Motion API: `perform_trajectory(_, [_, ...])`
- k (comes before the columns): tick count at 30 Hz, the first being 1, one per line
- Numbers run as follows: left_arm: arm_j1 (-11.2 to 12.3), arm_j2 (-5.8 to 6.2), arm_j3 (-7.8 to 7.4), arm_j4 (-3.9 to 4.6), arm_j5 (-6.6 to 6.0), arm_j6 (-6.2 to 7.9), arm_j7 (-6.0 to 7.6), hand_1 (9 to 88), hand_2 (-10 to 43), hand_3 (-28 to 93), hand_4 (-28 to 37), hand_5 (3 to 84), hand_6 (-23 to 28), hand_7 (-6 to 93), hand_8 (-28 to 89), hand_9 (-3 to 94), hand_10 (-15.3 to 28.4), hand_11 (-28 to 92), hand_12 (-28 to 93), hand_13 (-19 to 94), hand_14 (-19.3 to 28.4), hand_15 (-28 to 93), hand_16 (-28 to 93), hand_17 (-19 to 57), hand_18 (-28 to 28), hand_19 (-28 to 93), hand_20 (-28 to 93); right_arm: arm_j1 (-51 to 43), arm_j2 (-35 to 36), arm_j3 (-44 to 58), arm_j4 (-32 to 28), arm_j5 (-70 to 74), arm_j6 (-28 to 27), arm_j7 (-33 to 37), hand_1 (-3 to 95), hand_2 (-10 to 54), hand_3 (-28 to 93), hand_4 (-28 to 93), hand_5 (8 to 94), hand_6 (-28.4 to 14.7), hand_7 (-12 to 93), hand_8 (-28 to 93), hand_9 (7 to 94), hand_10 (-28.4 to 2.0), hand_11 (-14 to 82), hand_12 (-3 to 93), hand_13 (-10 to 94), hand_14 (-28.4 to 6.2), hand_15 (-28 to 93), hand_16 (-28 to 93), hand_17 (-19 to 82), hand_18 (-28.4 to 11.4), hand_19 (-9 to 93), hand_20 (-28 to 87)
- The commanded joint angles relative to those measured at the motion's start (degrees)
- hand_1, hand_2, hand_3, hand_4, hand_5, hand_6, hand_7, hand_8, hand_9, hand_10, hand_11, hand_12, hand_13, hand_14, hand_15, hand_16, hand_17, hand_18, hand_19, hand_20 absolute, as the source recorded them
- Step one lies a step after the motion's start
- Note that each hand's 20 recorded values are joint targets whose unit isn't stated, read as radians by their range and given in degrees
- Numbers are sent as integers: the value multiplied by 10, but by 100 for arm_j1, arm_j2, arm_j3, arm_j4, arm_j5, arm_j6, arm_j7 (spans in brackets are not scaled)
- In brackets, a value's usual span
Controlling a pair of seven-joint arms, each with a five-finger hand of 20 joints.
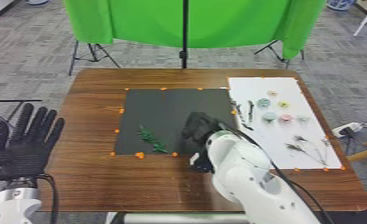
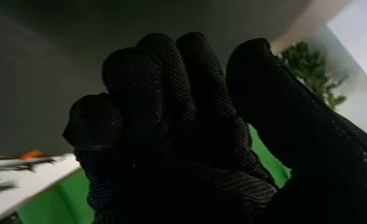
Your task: Arrange flowers
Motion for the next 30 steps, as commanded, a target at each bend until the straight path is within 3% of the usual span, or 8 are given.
perform_trajectory(1, [120, -99, -4, -6, 1, 25, -9, 272, 108, 739, -283, 408, 82, 52, -78, 374, 153, 110, 83, 253, 128, 182, -66, -52, 107, 251, 90, -307, -254, -6, 197, 847, -769, -1, 450, 4, 816, -271, 655, -88, 208, -25, 658, -205, 462, 319, 640, -179, 743, 239, 368, -261, 932, 351])
perform_trajectory(6, [136, -110, 27, -23, -44, 100, -97, 272, 108, 738, -283, 408, 82, 51, -78, 374, 152, 112, 84, 253, 128, 181, -66, -52, 107, 251, 90, -412, -478, -203, 325, 661, -1026, -210, 473, -9, 811, -278, 630, -82, 201, -58, 645, -197, 433, 343, 630, -173, 743, 241, 357, -255, 932, 330])
perform_trajectory(10, [80, -73, 84, -1, 40, 76, -145, 272, 108, 738, -283, 408, 82, 51, -78, 375, 153, 112, 83, 253, 127, 182, -66, -52, 107, 252, 89, -398, -618, -237, 346, 953, -1294, -308, 472, -11, 814, -280, 617, -78, 194, -110, 638, -197, 423, 350, 623, -172, 746, 240, 353, -254, 932, 325])
perform_trajectory(11, [82, -77, 103, -24, 72, 125, -189, 273, 109, 737, -283, 408, 82, 50, -78, 375, 153, 112, 83, 253, 128, 182, -66, -52, 107, 252, 89, -394, -664, -197, 347, 1112, -1480, -285, 463, -8, 817, -278, 612, -78, 193, -124, 631, -199, 421, 339, 615, -175, 747, 240, 347, -252, 932, 320])
perform_trajectory(13, [36, -54, 146, 2, 100, 64, -300, 273, 109, 736, -283, 409, 83, 51, -78, 375, 153, 112, 83, 254, 128, 184, -65, -53, 107, 253, 90, -382, -697, -240, 341, 1035, -1535, -284, 446, 1, 831, -279, 586, -81, 190, -135, 610, -206, 410, 280, 598, -177, 745, 230, 332, -248, 931, 293])
perform_trajectory(19, [11, -49, 173, 5, 30, 160, -376, 272, 111, 735, -283, 409, 82, 51, -78, 374, 152, 111, 83, 254, 129, 185, -65, -54, 108, 255, 91, -380, -860, -350, 386, 881, -1483, -326, 433, 5, 838, -272, 565, -82, 176, -131, 602, -207, 404, 245, 589, -177, 744, 223, 325, -248, 931, 273])
perform_trajectory(26, [-125, -35, 272, 54, -13, 204, -419, 273, 114, 733, -283, 410, 82, 52, -78, 374, 151, 112, 84, 255, 132, 188, -62, -55, 109, 258, 92, -407, -945, -357, 355, 744, -1453, -465, 394, 6, 837, -256, 517, -89, 159, -129, 571, -220, 386, 204, 573, -183, 750, 216, 315, -248, 932, 260])
perform_trajectory(30, [2, -58, 216, 10, -6, 148, -269, 273, 114, 733, -283, 410, 82, 53, -78, 375, 152, 113, 84, 256, 132, 188, -62, -55, 110, 259, 93, -354, -761, -256, 199, 866, -1236, -338, 383, 11, 827, -251, 600, -86, 201, -128, 600, -218, 377, 195, 588, -186, 750, 210, 320, -252, 932, 259])
